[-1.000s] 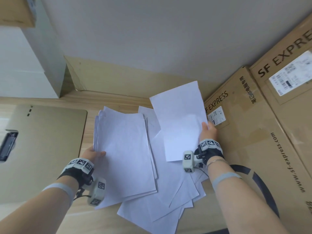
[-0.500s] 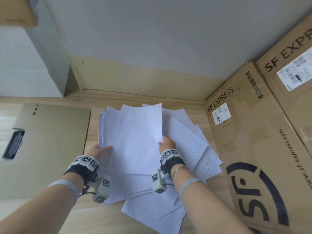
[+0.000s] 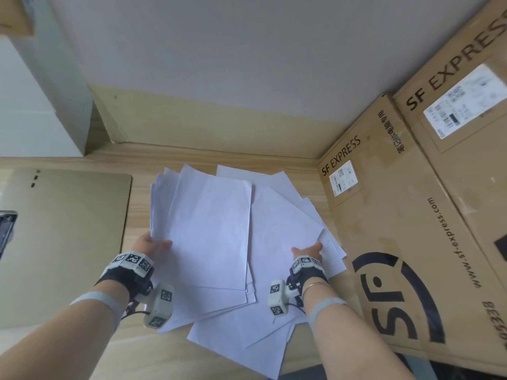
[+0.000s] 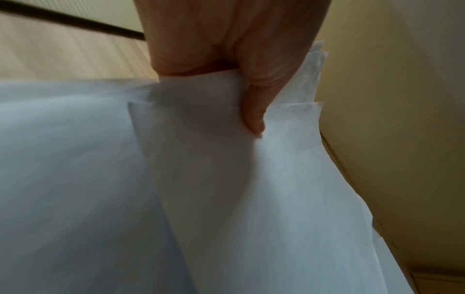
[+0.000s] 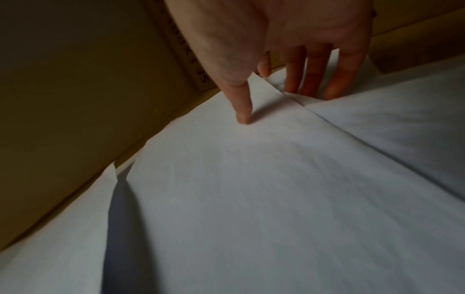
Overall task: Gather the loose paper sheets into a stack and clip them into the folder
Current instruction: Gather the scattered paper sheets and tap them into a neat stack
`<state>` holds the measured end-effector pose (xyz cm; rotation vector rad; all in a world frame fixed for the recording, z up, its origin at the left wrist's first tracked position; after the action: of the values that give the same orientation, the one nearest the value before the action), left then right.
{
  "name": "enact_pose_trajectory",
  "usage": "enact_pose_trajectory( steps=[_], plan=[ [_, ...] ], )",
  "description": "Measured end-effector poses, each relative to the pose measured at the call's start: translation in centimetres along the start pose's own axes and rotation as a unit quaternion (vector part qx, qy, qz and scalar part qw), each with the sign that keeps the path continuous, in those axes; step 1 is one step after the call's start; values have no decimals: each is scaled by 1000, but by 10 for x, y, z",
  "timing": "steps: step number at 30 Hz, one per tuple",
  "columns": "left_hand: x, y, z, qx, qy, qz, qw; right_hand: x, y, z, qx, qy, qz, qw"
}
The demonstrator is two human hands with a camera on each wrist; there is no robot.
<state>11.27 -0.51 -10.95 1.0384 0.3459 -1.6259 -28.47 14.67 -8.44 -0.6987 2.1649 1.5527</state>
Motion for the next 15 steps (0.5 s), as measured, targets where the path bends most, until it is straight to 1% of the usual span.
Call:
enact_pose_trajectory(
  steps=[4,6,8,11,13,15],
  plan=[
    [-3,-3,0,12,-2,4,1000,0,13,-10,66,62,35,995],
    [-2,-4,1,12,-7,6,1000,-5,15,-21,67,101,25,992],
    [-2,-4,1,7,-9,5,1000,-12,9,-27,33,127,-4,991],
    [-2,-4,0,5,-11,7,1000,-18,-5,-21,-23,118,-51,991],
    [-3,-5,1,3,-12,6,1000,-18,1,-22,-18,119,-42,992],
    [-3,-4,1,-3,-14,8,1000,-14,18,-30,28,127,-19,991]
  ],
)
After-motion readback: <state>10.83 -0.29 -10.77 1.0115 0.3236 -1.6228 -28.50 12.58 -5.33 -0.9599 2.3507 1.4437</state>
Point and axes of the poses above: each hand's wrist, its own x-axis towards the middle knuckle, its own y-axis out of the back of the hand, z = x × y, the point moved 9 cm from there along x, towards the middle knuckle, and after that the axes turned 3 degrees about -z, right-handed, at the moved point
